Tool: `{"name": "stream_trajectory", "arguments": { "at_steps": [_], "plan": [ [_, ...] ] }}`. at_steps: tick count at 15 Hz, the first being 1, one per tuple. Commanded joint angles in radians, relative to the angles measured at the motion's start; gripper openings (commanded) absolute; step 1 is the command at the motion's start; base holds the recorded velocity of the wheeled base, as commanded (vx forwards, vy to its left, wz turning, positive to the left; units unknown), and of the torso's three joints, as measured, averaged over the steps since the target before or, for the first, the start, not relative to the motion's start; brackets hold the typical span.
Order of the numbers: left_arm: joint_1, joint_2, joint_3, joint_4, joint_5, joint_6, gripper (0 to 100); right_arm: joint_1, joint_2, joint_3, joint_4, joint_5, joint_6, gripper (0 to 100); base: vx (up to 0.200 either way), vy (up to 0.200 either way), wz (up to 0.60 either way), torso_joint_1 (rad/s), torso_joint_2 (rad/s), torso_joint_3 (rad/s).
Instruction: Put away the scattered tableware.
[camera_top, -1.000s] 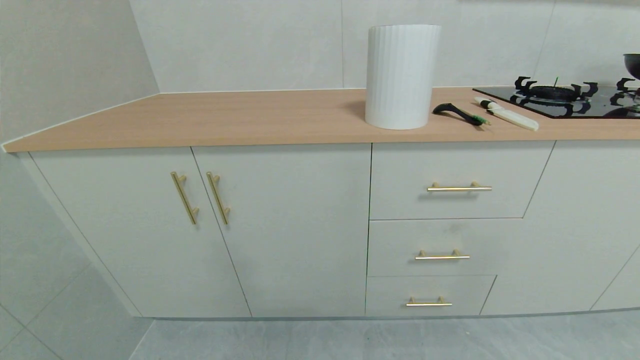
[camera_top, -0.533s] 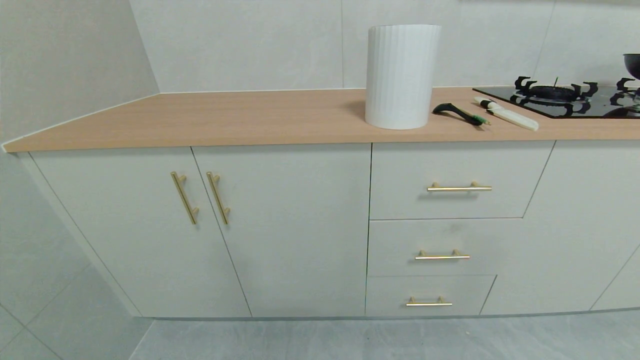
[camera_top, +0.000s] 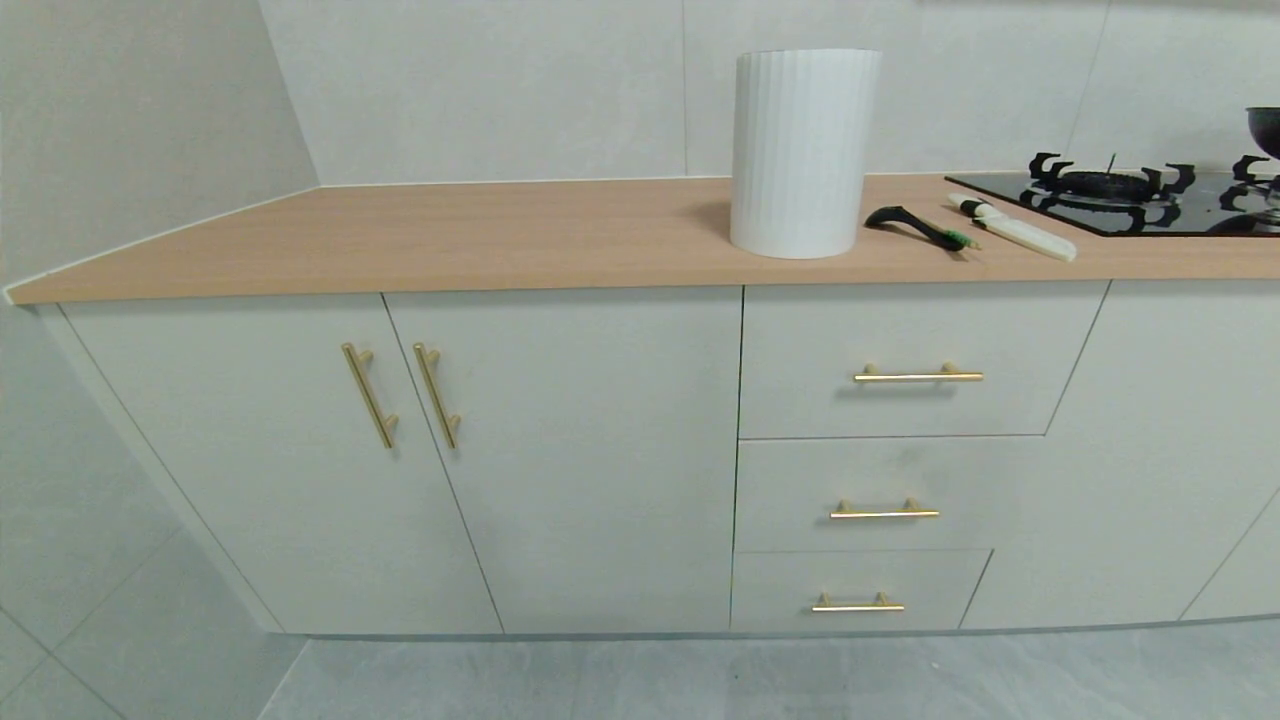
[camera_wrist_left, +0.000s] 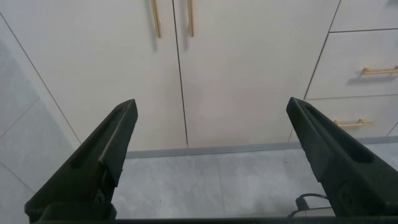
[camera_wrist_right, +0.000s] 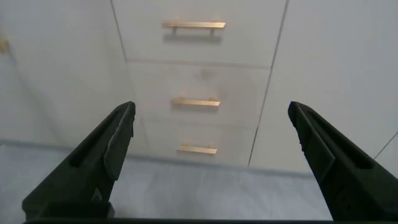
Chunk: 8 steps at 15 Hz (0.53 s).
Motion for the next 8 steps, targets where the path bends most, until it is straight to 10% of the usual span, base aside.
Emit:
{"name": "stream_trajectory", "arguments": {
  "at_steps": [1, 8],
  "plan": [
    [0.0, 0.0, 0.0, 0.001, 0.0, 0.0, 100, 0.076, 0.416, -0.157, -0.004, 0.009, 0.001, 100, 0.0, 0.0, 0.0, 0.0, 0.0, 0.0],
    [0.0, 0.0, 0.0, 0.001, 0.0, 0.0, 100, 0.096, 1.045, -0.28, -0.361, 0.003, -0.003, 100, 0.0, 0.0, 0.0, 0.0, 0.0, 0.0]
  ]
}}
